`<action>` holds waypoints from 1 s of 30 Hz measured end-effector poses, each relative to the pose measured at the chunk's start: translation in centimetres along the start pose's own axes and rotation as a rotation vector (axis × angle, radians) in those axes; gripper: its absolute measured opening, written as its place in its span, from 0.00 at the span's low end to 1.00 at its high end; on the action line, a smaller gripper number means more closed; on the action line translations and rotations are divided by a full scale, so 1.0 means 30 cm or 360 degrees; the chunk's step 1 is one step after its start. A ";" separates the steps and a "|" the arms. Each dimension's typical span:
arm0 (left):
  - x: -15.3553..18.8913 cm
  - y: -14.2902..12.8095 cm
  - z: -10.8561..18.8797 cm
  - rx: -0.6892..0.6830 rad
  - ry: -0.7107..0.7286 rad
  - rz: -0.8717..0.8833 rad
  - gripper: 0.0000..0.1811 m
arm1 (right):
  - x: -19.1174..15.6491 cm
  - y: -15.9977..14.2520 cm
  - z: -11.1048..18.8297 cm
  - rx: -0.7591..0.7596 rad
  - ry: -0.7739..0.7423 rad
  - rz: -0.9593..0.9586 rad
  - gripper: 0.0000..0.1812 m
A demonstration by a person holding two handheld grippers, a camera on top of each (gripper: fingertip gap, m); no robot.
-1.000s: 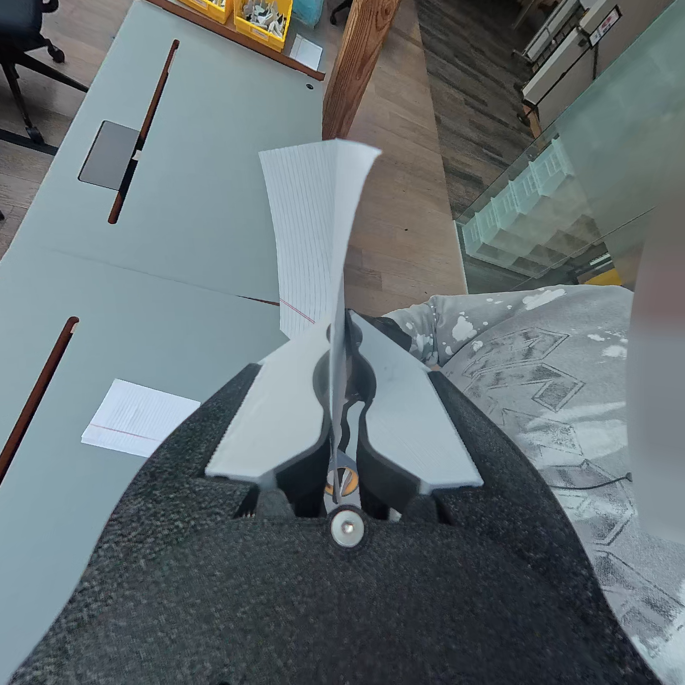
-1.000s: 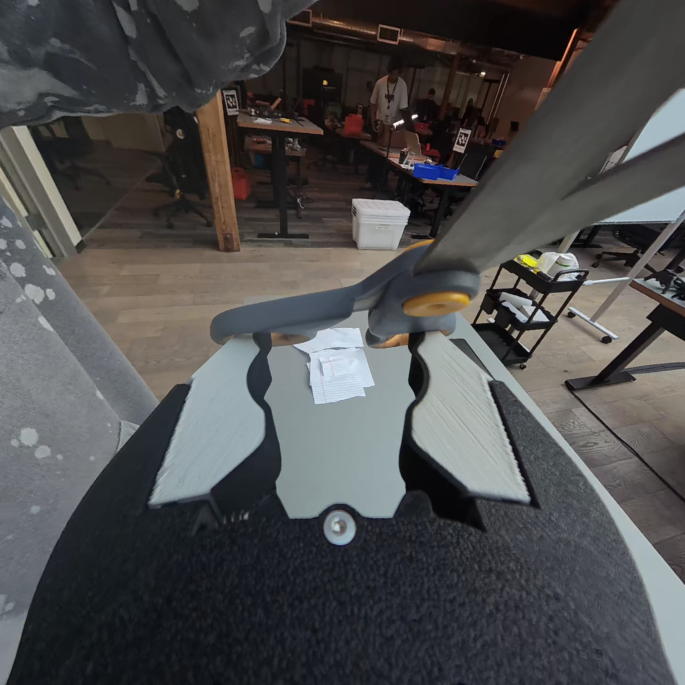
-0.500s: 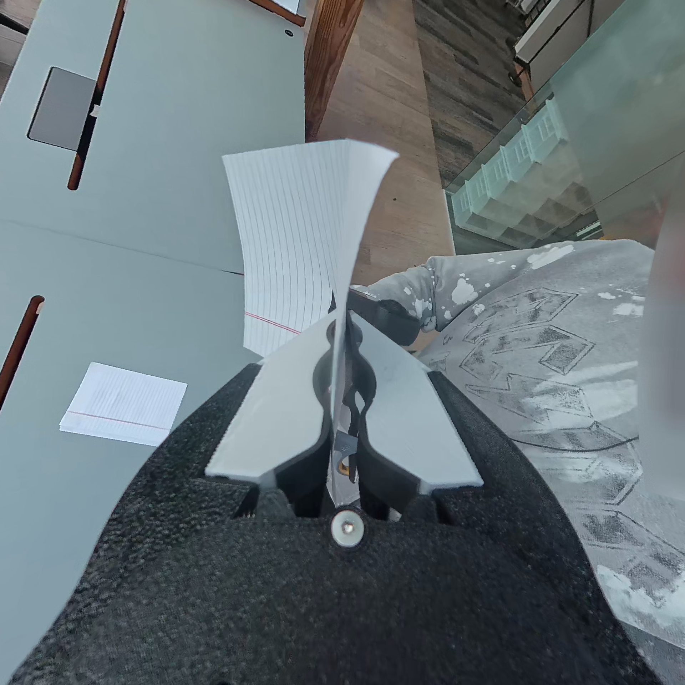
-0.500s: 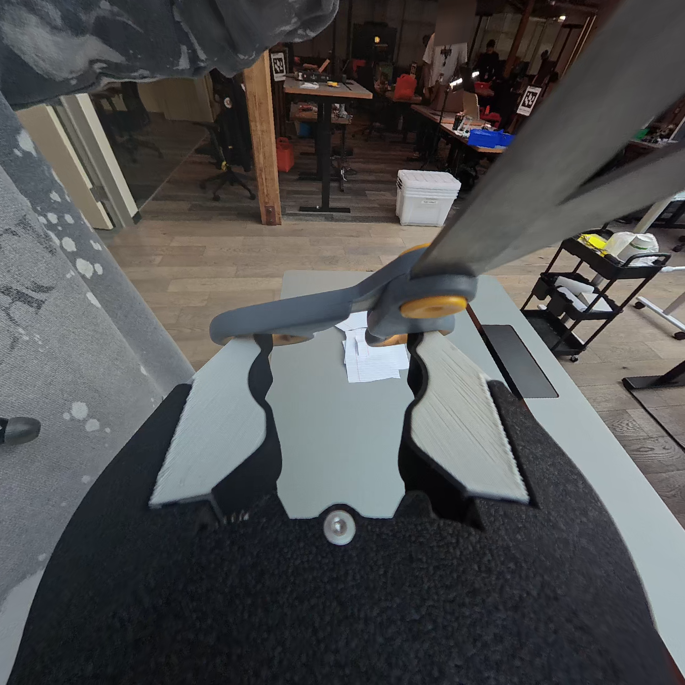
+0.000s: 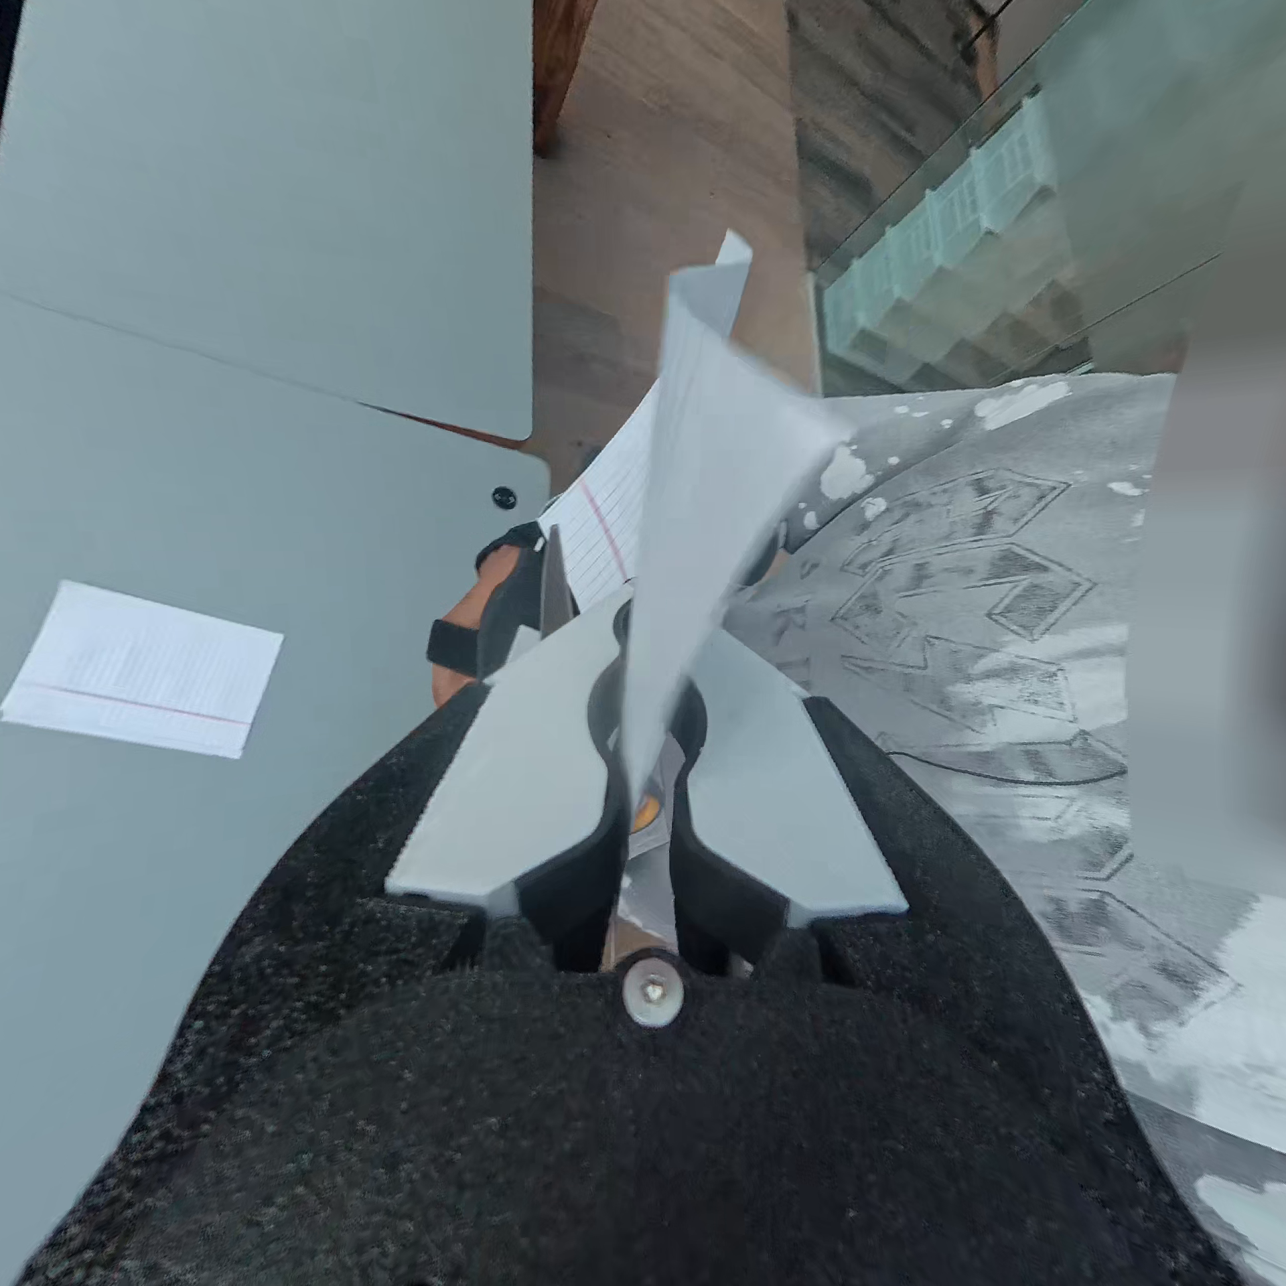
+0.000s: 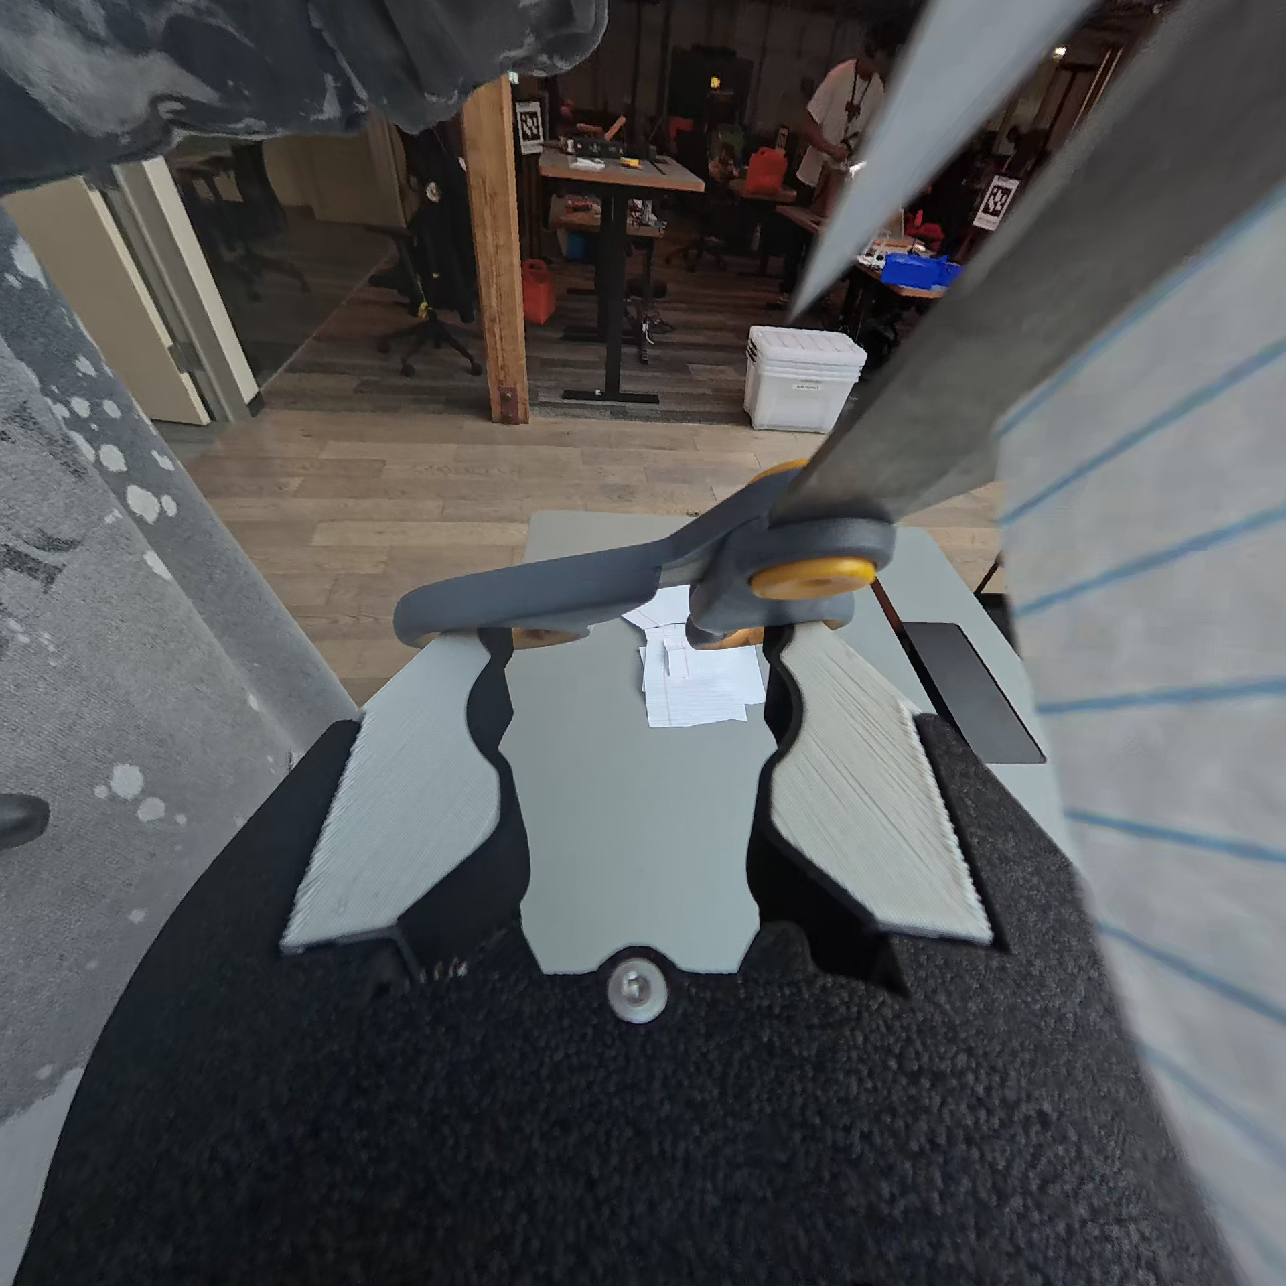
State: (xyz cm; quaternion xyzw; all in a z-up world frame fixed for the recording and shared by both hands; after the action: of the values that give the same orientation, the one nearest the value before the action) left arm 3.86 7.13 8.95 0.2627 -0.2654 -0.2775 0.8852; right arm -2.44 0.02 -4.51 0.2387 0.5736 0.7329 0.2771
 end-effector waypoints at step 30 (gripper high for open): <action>-0.155 -0.158 -0.066 -0.0404 0.0472 -0.0109 0.00 | 0.092 -0.047 -0.018 0.0141 -0.0263 -0.0294 0.37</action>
State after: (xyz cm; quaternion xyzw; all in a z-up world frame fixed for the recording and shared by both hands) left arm 0.12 7.33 3.12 0.1958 -0.0860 -0.2970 0.9306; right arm -4.62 1.78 -5.92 0.2564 0.6002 0.6561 0.3790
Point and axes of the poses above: each gripper's, where its closed fingertips meet, z back along the fingers, y out of its top, x = y × z across the jaws, the point moved 1 cm from there along z, back along the fingers, and after that the axes turned 15 degrees about y, right-handed, at the moved point
